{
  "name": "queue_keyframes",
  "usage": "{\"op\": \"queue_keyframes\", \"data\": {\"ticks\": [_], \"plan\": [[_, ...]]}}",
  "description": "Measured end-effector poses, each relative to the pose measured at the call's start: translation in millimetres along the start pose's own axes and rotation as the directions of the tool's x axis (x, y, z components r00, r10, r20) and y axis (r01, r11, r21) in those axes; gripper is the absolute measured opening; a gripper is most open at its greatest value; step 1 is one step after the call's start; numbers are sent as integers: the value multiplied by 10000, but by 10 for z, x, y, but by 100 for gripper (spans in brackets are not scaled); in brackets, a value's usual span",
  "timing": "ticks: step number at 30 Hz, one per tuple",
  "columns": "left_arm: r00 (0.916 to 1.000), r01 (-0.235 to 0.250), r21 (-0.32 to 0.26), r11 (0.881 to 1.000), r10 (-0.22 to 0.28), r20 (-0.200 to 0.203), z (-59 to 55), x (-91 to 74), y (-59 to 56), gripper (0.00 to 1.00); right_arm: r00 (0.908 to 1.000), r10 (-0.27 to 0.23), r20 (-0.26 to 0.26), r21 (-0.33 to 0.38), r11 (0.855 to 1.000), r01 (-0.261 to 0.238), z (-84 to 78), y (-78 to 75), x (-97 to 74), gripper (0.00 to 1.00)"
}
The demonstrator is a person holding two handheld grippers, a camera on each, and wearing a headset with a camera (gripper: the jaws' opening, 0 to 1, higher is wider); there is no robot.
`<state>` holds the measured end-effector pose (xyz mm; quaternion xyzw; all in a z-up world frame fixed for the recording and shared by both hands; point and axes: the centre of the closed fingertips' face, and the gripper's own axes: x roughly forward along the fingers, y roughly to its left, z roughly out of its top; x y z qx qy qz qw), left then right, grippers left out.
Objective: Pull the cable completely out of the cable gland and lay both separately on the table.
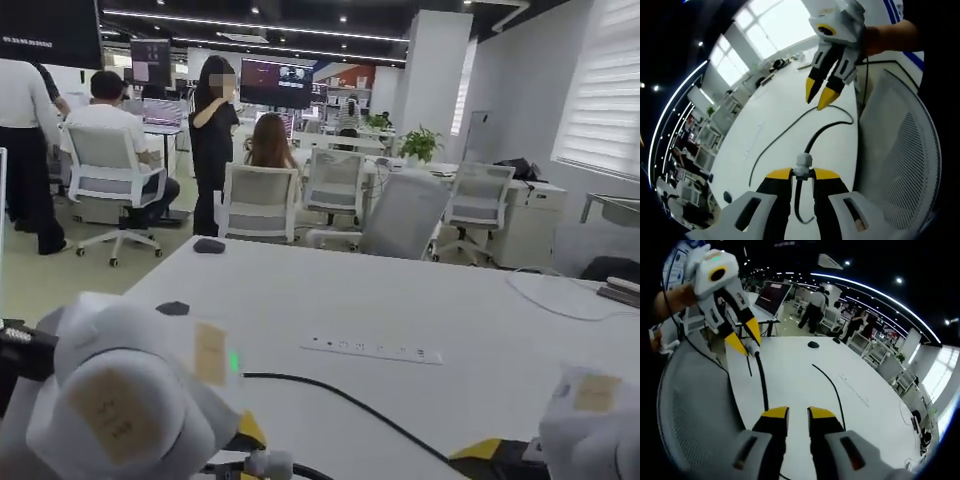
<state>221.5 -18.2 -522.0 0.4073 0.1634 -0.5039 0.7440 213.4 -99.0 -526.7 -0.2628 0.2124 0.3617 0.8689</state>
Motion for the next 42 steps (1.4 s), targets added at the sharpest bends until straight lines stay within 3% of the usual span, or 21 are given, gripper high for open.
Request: {"op": "queue_keyframes", "data": {"ticks": [2,4,9,15,19,26,42], "plan": [[10000,-49,37,10000,49,26,22,11,-9,16,9991,400,104,-416,9984,-396,145,154,52,16],[9999,-145,157,9998,144,37,47,15,-26,16,9993,330,189,-795,9963,-314,237,218,131,17],[9991,-428,161,9990,427,24,62,-41,-47,16,9970,771,-15,-1459,9863,-765,323,403,309,17],[9993,-289,35,9996,289,234,91,-109,-147,16,9961,850,-243,-1914,9776,-880,331,452,360,16],[9993,-260,90,9996,258,273,82,-109,-201,16,9928,1167,-267,-1939,9737,-1197,301,511,354,4],[9993,-230,-252,9994,237,279,2,-121,-193,16,9930,1051,-542,-2071,9717,-1141,177,495,322,3],[9984,-462,-611,9971,481,306,-44,-185,-132,16,9907,436,-1292,-1183,9912,-591,-285,246,160,3]]}}
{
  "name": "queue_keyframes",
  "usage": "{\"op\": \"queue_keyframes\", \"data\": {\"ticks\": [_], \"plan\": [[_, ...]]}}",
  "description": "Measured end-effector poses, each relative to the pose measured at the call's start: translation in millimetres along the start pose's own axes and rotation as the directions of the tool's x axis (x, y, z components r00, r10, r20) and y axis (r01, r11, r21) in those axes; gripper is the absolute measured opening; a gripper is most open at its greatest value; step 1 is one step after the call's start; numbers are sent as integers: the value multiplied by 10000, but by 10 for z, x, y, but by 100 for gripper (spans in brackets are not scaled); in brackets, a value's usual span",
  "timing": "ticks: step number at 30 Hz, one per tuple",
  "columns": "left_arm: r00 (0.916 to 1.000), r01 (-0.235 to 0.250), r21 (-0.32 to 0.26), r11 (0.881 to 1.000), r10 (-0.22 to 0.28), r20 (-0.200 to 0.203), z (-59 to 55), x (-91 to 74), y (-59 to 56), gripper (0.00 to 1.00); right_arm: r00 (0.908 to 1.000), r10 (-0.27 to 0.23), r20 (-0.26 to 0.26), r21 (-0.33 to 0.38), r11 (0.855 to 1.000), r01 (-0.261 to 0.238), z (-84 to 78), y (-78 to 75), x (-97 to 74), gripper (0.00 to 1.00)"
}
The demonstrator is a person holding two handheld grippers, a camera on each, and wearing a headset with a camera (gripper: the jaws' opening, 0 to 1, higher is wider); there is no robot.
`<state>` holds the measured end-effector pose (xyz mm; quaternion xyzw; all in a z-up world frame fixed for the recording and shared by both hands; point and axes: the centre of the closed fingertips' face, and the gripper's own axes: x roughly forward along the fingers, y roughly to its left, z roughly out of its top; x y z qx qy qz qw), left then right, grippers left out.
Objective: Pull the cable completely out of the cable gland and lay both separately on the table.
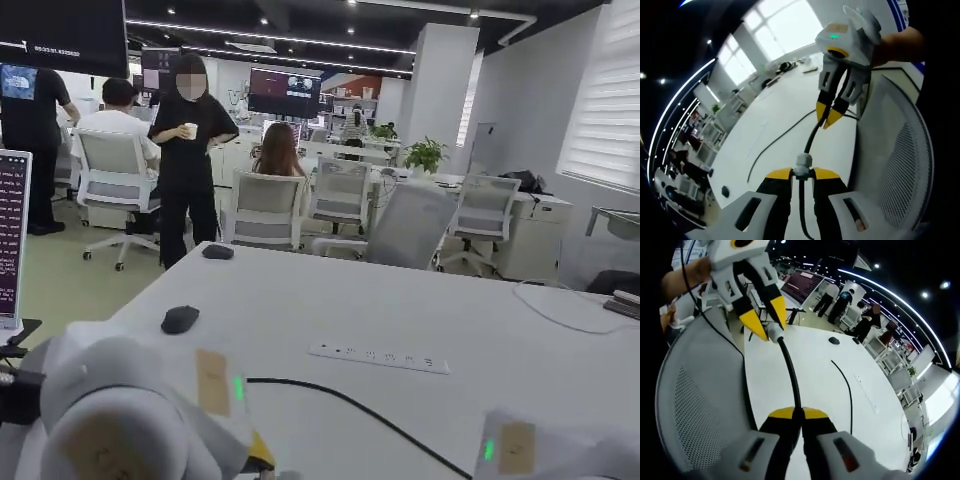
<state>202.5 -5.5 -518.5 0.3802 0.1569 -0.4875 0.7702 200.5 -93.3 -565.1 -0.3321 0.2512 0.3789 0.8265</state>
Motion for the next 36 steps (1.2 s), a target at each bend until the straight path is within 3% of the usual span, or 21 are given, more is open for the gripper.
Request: {"op": "queue_keyframes", "data": {"ticks": [8,16,17,19,22,23,30,36], "plan": [[9999,-98,-13,10000,98,-74,-21,-35,17,16,9975,-24,-706,352,9994,49,-296,-12,15,3],[9999,-96,16,10000,97,-46,-1,-46,15,16,9934,221,-1121,608,9980,-154,-374,34,26,3],[9999,-113,40,9999,114,-69,-4,-47,18,16,9932,287,-1131,584,9980,-222,-358,49,31,8],[9999,-80,52,10000,80,-101,-11,-45,11,16,9951,421,-900,481,9981,-379,-260,85,32,21],[9997,-121,110,9999,123,-198,-35,-47,15,16,9980,488,-413,-147,9987,-494,-44,116,22,21],[9997,-109,83,9999,111,-197,-38,-48,13,16,9983,574,20,-346,9978,-573,103,142,26,23],[9998,-106,138,9998,108,-156,-20,-52,-12,16,9884,964,1178,-1180,9896,-824,681,281,19,24],[9997,-88,270,9996,94,-213,-31,-63,-52,16,9825,962,1592,-1601,9846,-704,860,304,34,18]]}}
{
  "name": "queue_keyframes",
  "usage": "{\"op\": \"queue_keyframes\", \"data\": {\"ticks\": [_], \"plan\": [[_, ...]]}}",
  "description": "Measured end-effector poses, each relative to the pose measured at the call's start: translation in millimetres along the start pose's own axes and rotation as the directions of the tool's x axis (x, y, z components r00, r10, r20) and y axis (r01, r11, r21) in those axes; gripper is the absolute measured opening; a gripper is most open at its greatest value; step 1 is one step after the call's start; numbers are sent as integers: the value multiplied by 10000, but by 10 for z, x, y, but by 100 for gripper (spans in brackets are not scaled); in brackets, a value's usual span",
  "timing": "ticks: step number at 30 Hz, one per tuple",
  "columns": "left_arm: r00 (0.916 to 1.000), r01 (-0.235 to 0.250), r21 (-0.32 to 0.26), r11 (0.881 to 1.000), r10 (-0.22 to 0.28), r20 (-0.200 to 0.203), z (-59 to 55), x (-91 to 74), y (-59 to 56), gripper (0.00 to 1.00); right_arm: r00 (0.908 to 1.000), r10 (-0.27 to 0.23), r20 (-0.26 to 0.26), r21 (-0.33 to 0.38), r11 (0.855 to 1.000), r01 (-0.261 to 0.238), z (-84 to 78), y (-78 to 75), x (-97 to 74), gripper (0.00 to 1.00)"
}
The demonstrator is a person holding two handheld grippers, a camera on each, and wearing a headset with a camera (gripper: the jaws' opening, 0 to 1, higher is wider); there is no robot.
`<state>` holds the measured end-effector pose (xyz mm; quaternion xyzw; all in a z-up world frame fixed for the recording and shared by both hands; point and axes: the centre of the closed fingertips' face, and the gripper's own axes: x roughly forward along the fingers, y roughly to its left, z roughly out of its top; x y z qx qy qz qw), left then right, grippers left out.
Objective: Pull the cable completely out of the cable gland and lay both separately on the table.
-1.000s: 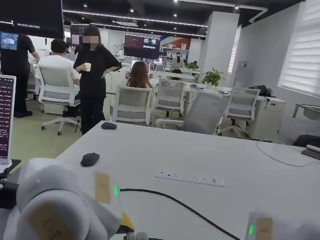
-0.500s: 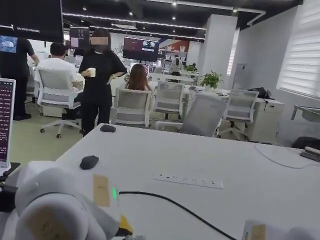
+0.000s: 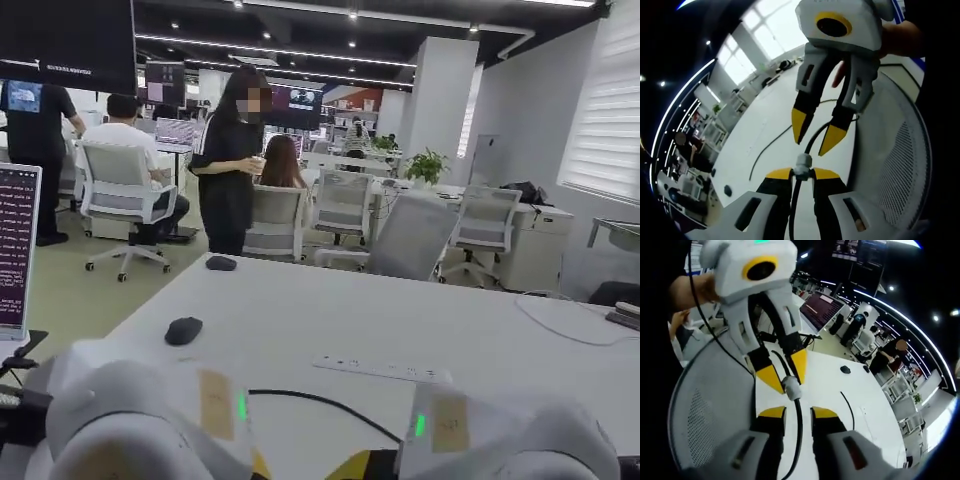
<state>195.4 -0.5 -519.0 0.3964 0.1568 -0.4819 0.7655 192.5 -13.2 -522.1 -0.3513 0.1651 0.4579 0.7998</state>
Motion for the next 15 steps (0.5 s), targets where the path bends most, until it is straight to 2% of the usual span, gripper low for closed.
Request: {"op": "queue_keyframes", "data": {"ticks": [5,11,15], "plan": [[10000,16,55,10000,-17,61,5,-13,-11,16,10000,63,-39,-122,9999,-63,0,-3,7,11],[9999,39,228,9997,-43,142,55,28,-37,16,9996,43,-280,-265,9996,-50,-77,5,-18,5],[9994,47,196,9998,-54,335,113,34,-25,16,9994,-219,-280,-325,9993,210,-119,-29,-82,4]]}}
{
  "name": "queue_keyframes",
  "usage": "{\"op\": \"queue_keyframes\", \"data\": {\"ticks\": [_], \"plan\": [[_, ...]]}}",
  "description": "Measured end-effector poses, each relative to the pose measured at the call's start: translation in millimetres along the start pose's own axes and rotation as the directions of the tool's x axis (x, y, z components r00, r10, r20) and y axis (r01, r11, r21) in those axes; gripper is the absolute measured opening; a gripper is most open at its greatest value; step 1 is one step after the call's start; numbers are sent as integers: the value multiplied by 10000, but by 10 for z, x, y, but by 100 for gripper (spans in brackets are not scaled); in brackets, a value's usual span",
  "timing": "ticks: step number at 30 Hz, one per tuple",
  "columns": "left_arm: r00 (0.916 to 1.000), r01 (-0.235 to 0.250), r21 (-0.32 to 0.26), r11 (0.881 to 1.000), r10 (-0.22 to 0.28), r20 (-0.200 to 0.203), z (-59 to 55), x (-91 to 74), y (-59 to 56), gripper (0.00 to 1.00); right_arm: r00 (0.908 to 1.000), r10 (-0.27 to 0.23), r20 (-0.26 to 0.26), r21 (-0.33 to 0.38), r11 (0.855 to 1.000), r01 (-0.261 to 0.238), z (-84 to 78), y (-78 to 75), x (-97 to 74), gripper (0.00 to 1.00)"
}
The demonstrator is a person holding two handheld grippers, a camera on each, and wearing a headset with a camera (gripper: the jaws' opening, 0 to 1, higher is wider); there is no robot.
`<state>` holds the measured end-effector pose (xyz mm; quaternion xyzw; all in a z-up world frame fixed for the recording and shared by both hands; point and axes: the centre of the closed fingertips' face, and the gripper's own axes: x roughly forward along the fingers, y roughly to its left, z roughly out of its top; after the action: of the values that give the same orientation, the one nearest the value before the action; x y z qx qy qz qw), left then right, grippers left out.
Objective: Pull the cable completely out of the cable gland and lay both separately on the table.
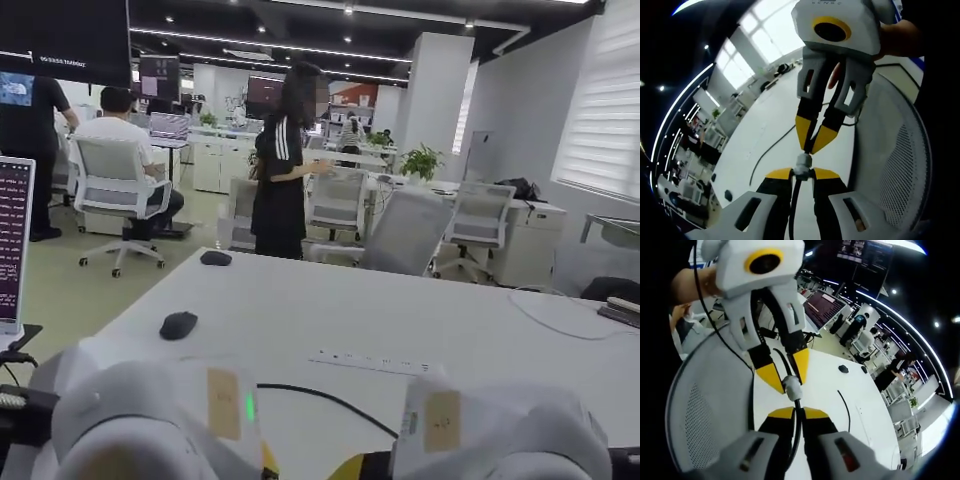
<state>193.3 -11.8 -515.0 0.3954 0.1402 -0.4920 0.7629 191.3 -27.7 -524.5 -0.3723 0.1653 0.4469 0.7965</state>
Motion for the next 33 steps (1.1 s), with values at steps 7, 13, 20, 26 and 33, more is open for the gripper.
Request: {"op": "queue_keyframes", "data": {"ticks": [7,13,20,26,33], "plan": [[9997,-254,-78,9996,254,-69,-43,-46,91,16,9987,-367,-357,232,9990,375,-186,-104,-95,3],[9993,-367,-223,9991,364,-129,-90,-58,121,16,9955,-546,-778,601,9964,594,-409,-130,-159,3],[9992,-383,-88,9992,382,-68,-40,-9,99,16,9938,-426,-1023,772,9957,507,-468,-103,-134,5],[9997,-232,103,9997,233,-67,-3,32,43,16,9987,-386,-339,623,9972,407,-181,-126,-58,14],[9997,-230,193,9995,228,111,74,15,49,16,9995,-248,-189,125,9996,250,-63,-111,23,12]]}}
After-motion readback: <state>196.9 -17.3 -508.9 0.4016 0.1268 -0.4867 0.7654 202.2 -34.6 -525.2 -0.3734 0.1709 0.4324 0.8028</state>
